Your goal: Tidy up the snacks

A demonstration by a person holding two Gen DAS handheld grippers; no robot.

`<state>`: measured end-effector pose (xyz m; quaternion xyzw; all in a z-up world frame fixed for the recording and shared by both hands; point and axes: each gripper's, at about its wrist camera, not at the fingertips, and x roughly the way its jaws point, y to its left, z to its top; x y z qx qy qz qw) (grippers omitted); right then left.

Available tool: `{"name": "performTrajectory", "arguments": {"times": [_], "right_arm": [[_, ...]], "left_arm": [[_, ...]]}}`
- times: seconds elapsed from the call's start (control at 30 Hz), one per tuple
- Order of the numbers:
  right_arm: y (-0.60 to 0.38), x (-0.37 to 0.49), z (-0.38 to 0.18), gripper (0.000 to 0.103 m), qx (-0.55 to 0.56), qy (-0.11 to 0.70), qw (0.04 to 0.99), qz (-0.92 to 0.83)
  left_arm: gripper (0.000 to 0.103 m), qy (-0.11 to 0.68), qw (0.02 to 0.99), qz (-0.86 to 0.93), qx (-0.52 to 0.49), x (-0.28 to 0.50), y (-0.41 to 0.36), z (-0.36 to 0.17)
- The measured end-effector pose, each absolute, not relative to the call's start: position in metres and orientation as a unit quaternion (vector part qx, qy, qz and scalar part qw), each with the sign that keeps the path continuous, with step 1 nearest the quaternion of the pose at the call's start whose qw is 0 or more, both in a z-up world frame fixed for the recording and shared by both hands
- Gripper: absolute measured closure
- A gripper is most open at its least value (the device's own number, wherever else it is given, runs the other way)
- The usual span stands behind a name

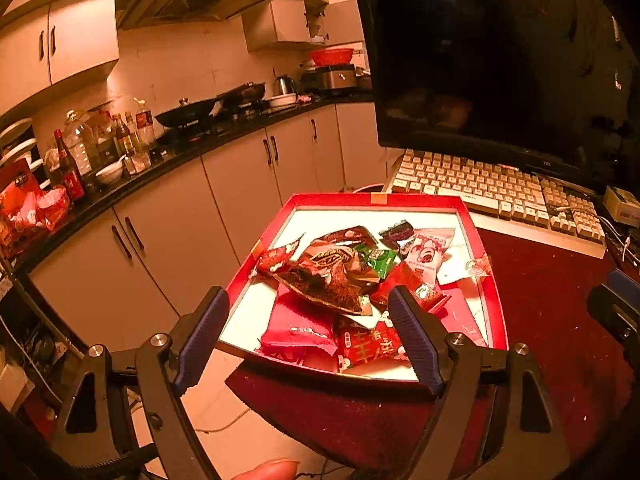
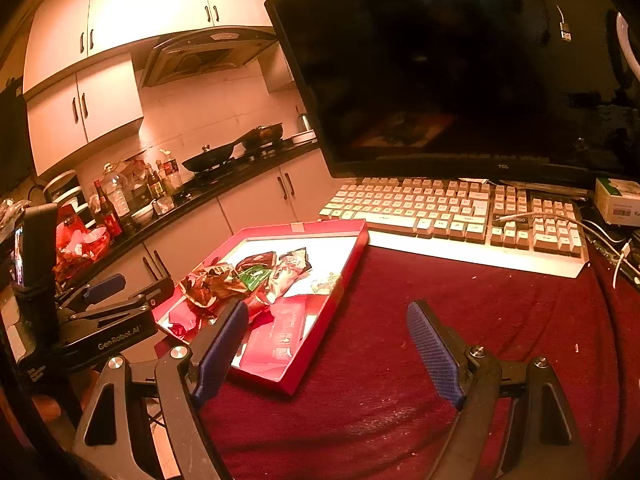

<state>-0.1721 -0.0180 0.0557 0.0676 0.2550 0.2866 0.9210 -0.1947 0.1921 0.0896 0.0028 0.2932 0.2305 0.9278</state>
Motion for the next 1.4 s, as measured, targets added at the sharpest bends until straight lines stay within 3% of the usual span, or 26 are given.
{"name": "performTrajectory", "arguments": {"times": [1.4], "right_arm": [[0.048,-0.183,0.071,0.020,0.030,0.243,0.907,0.342]], "left_arm": [[0.021,0.308,0.911,0.273,-0.037,-0.203,0.245,0.074]]}}
